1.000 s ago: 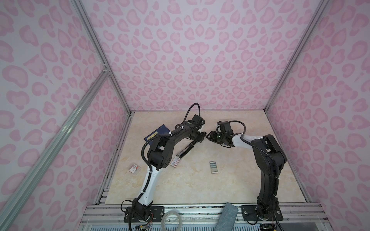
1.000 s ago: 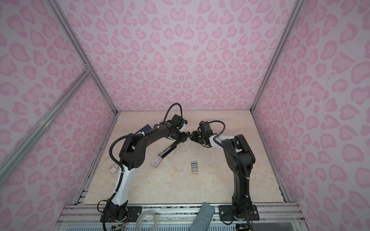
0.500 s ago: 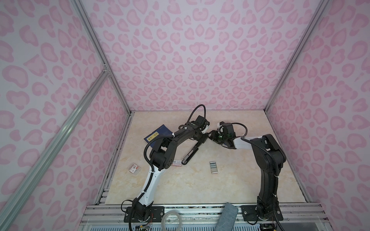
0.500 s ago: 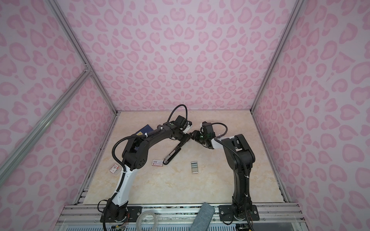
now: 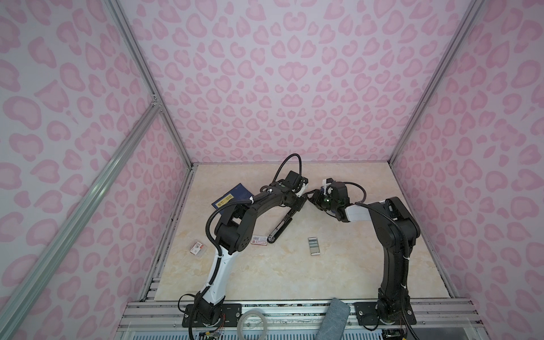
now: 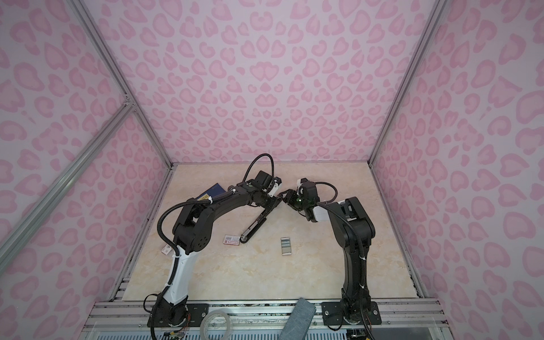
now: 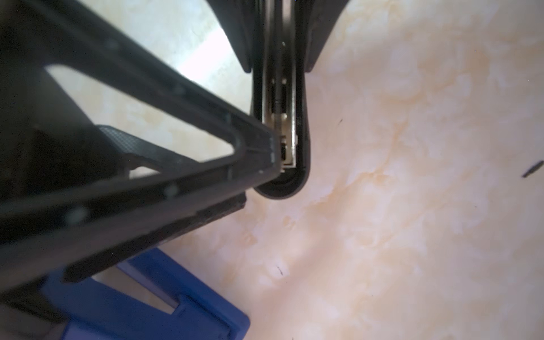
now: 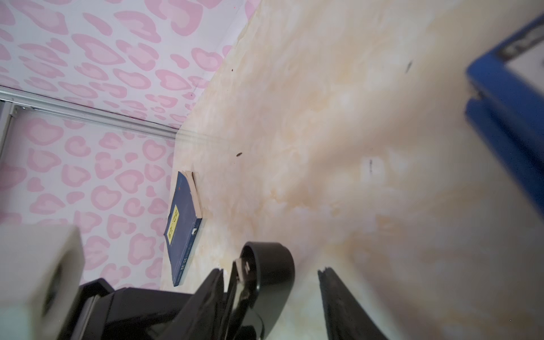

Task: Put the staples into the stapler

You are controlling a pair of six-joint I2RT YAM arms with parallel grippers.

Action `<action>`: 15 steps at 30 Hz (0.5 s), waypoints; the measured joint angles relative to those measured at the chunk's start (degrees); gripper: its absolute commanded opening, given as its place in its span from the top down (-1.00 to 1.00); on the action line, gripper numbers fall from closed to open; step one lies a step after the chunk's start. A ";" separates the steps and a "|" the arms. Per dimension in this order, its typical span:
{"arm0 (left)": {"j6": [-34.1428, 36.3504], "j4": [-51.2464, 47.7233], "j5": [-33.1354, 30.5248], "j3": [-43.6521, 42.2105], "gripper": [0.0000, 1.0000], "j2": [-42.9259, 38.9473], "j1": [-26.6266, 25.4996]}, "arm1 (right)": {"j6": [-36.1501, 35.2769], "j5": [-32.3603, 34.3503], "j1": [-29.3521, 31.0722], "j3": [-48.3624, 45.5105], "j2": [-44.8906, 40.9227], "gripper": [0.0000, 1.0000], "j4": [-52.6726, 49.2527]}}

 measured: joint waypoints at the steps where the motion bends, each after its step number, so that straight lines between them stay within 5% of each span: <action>1: -0.15 0.26 0.26 -0.26 0.63 -0.24 -0.02 | 0.17 -0.35 0.02 0.00 0.20 -0.11 0.55; 15: -0.46 3.04 1.60 -2.27 0.46 -1.29 -1.05 | 5.84 -3.32 0.37 0.90 3.58 0.07 8.15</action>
